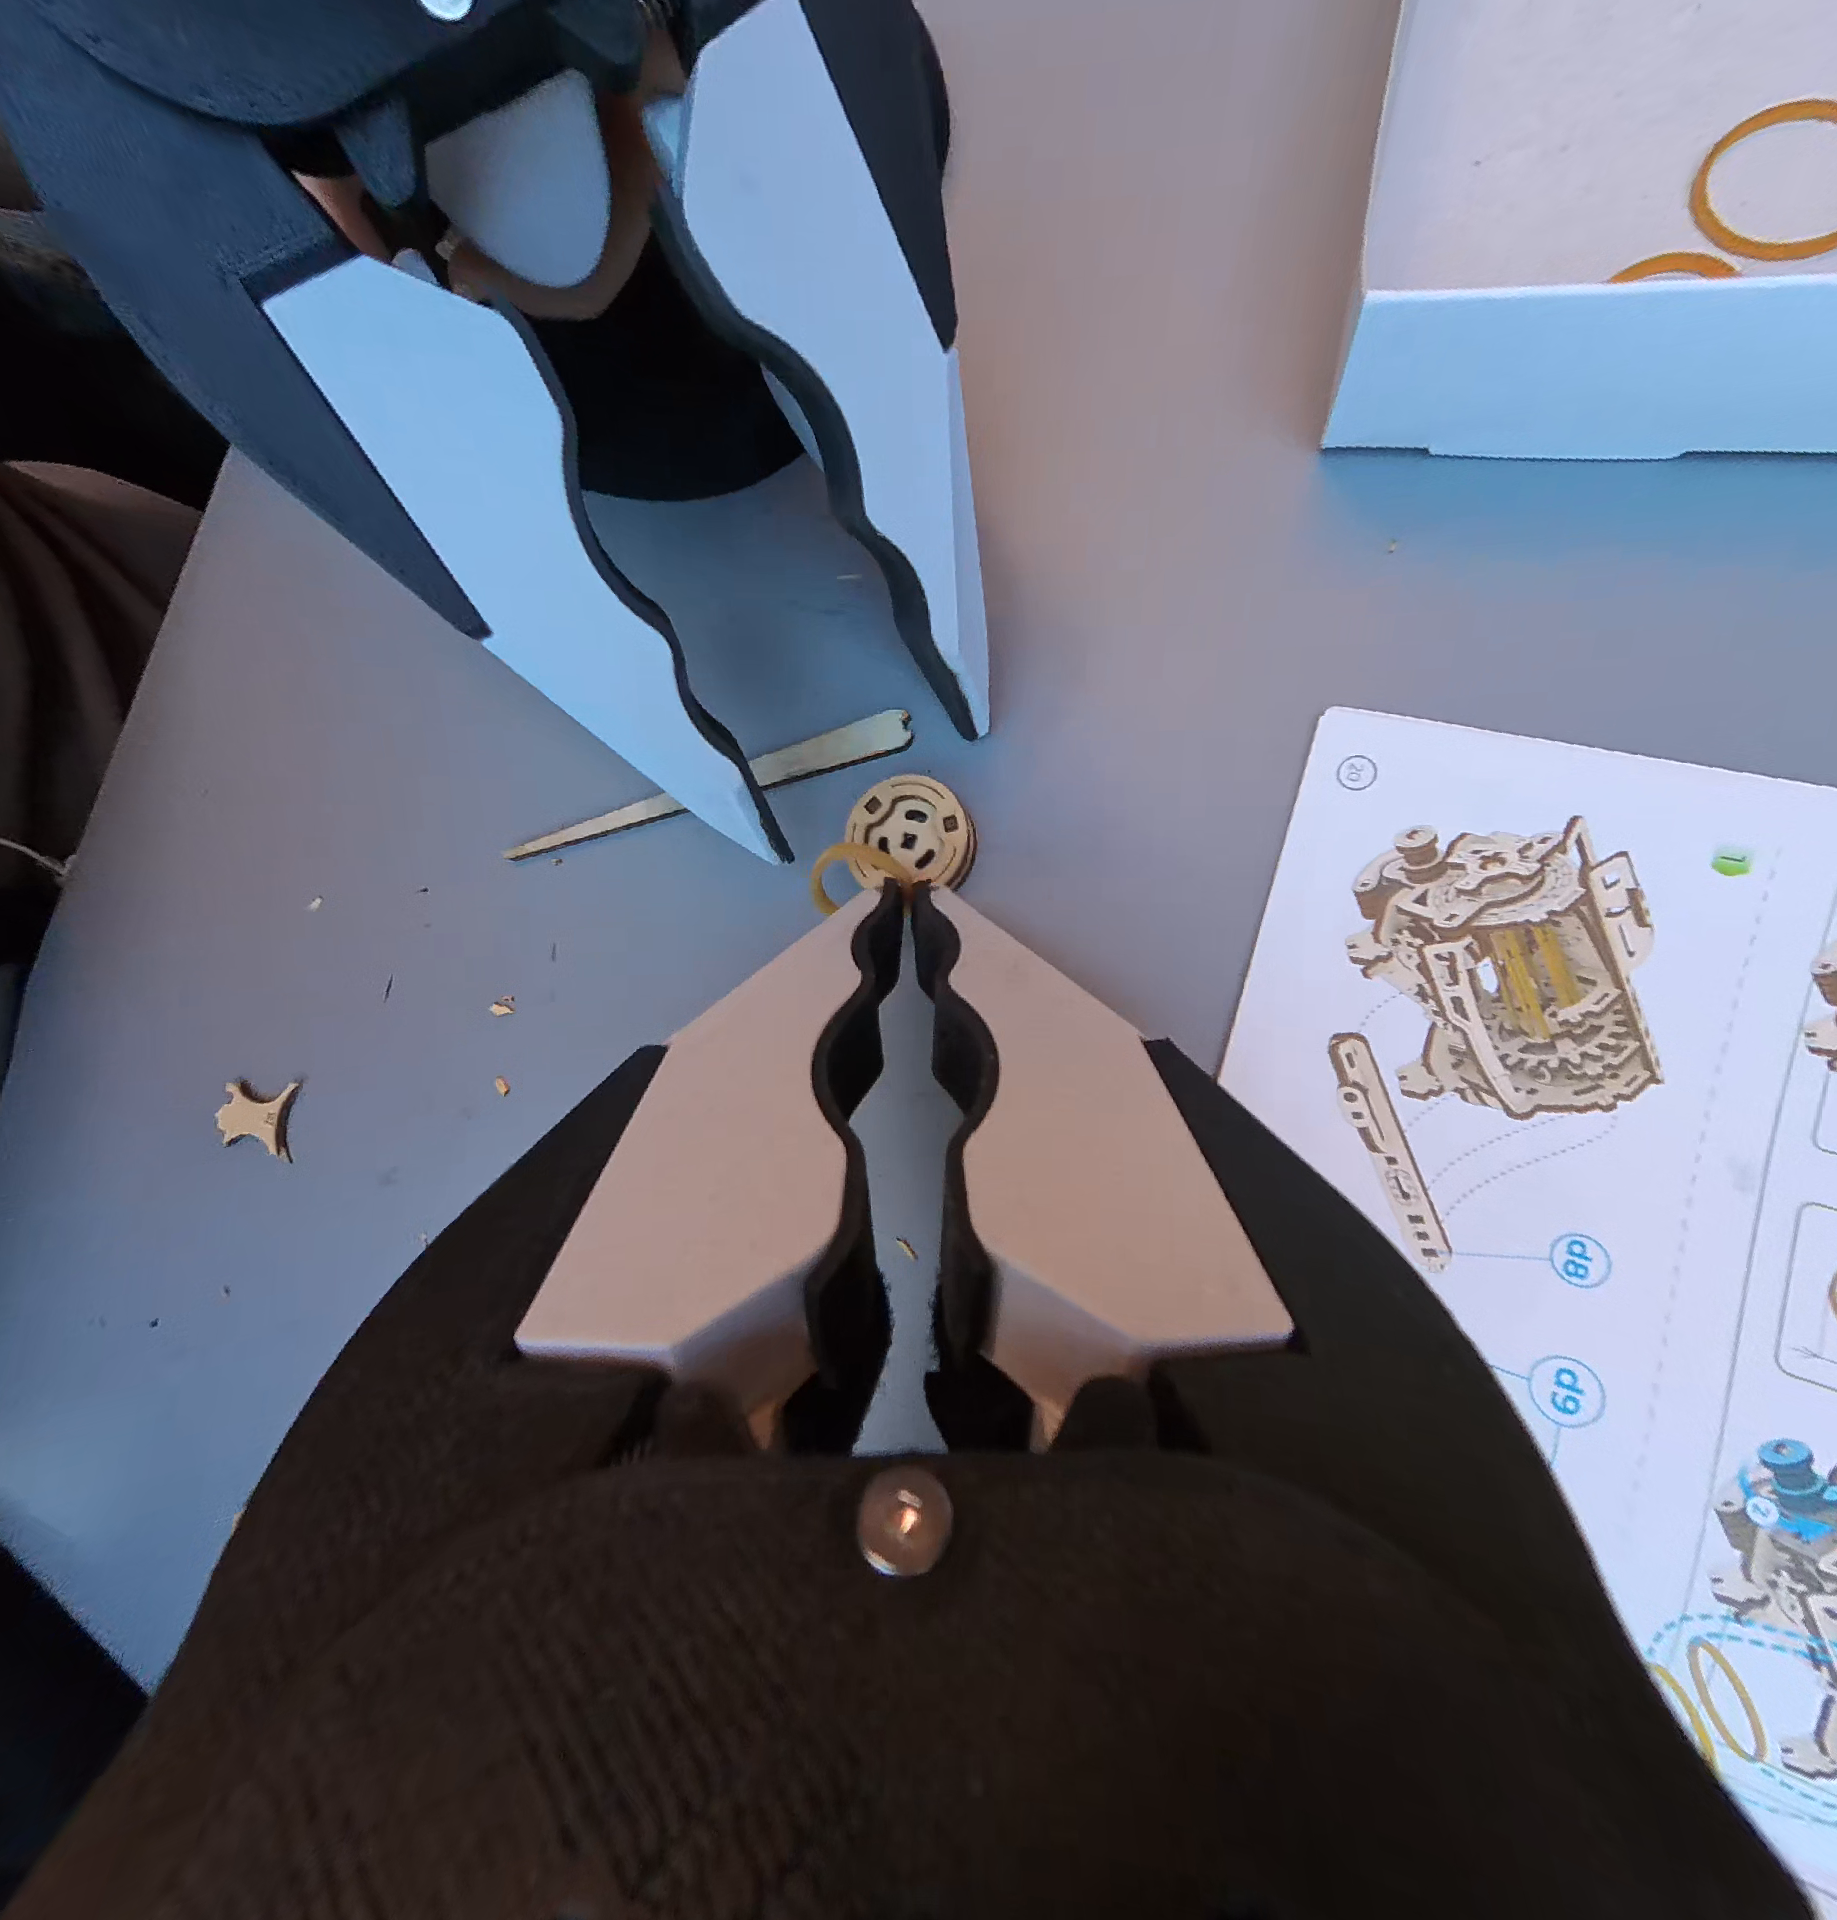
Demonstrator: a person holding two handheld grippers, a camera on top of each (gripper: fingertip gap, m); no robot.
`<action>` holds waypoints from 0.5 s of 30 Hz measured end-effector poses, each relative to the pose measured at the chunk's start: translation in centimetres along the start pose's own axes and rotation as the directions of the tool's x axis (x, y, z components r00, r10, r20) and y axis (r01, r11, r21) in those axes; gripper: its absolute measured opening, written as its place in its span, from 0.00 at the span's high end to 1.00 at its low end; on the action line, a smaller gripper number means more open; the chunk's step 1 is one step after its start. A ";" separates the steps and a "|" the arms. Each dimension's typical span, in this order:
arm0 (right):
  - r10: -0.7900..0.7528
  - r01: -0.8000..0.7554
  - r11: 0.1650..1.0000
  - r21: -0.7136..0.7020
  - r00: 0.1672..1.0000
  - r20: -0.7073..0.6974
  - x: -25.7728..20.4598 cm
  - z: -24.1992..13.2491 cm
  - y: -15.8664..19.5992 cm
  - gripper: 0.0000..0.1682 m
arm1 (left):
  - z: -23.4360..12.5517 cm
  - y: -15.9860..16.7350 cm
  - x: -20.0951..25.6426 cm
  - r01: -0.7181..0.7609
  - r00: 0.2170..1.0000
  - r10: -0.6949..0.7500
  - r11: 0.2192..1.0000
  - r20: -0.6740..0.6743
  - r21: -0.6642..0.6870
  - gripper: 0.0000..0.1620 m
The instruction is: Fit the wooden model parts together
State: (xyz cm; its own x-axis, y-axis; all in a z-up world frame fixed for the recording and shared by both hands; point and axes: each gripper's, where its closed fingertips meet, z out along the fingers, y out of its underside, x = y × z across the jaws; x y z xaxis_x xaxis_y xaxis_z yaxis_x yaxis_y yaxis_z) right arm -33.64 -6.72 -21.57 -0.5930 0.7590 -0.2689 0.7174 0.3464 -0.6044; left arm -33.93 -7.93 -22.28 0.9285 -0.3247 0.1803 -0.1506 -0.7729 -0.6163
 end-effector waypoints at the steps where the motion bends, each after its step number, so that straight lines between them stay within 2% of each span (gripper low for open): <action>1: -0.003 0.003 1.000 -0.010 1.000 -0.015 0.1 0.0 0.0 1.00 | 0.0 0.0 -0.1 0.004 1.000 -0.004 1.000 0.005 0.001 0.74; 8: -0.021 0.017 0.999 -0.051 0.996 -0.085 0.1 0.4 -0.2 1.00 | -1.1 -1.3 -0.7 0.117 0.993 -0.117 0.992 -0.011 0.040 0.69; 11: -0.017 0.011 0.998 -0.057 0.993 -0.113 0.2 0.4 -0.3 1.00 | -1.8 -2.3 -1.1 0.213 0.977 -0.210 0.974 -0.041 0.077 0.63; 13: -0.013 0.005 0.998 -0.065 0.992 -0.123 0.2 0.4 -0.3 1.00 | -1.5 -2.2 -1.0 0.259 0.965 -0.256 0.964 -0.057 0.055 0.60; 15: -0.010 0.000 0.998 -0.067 0.989 -0.149 0.5 0.4 -0.4 1.00 | -1.0 -1.6 -1.4 0.259 0.966 -0.258 0.966 -0.013 0.025 0.59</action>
State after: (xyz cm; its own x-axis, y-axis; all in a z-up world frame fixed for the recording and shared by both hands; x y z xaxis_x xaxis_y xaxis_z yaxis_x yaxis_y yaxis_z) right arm -34.34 -6.71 -21.79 -0.5394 0.8289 -0.1481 0.7400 0.3827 -0.5532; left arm -35.34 -6.78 -20.85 0.9315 -0.1209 0.3431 0.1031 -0.8168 -0.5677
